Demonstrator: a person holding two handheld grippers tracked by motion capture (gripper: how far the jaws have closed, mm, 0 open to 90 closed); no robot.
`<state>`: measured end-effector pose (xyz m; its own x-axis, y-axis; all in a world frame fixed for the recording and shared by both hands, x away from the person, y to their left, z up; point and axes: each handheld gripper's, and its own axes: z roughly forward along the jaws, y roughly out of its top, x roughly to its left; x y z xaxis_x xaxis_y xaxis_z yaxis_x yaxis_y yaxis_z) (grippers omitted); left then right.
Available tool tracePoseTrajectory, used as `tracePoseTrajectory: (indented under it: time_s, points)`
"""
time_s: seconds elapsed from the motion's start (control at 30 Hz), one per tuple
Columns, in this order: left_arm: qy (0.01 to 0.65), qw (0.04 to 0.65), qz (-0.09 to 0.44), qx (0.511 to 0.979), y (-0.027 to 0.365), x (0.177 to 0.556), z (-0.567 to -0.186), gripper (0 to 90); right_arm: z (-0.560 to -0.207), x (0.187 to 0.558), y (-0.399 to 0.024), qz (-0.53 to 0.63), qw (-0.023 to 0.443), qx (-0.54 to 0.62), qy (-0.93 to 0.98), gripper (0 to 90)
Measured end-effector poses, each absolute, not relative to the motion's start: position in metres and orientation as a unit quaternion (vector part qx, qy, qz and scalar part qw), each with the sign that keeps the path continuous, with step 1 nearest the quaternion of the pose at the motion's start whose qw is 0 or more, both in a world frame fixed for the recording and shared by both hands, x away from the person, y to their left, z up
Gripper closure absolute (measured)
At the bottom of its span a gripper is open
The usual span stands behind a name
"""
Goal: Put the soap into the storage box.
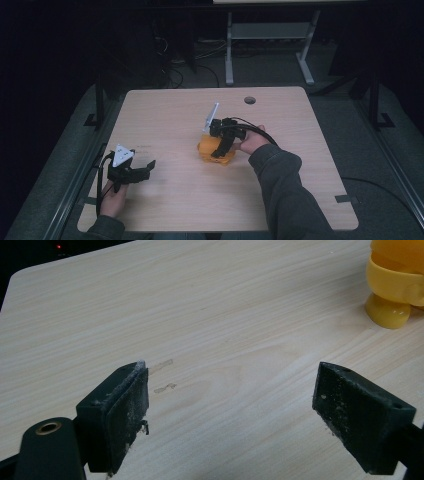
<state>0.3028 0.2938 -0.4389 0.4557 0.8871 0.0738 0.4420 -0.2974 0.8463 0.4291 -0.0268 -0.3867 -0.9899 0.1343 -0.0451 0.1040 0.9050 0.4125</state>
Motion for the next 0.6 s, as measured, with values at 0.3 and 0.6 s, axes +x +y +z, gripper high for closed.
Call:
tracePoseTrajectory:
  time_s: [0.3, 0.6]
  points:
    - [0.44, 0.399, 0.28, 0.755, 0.293, 0.303, -0.439, 14.1, -0.384, 0.429, -0.03, 0.219, 0.037, 0.07, 0.972, 17.9]
    - [0.44, 0.399, 0.28, 0.755, 0.293, 0.303, -0.439, 14.1, -0.377, 0.426, -0.04, 0.24, 0.035, 0.085, 0.966, 17.1]
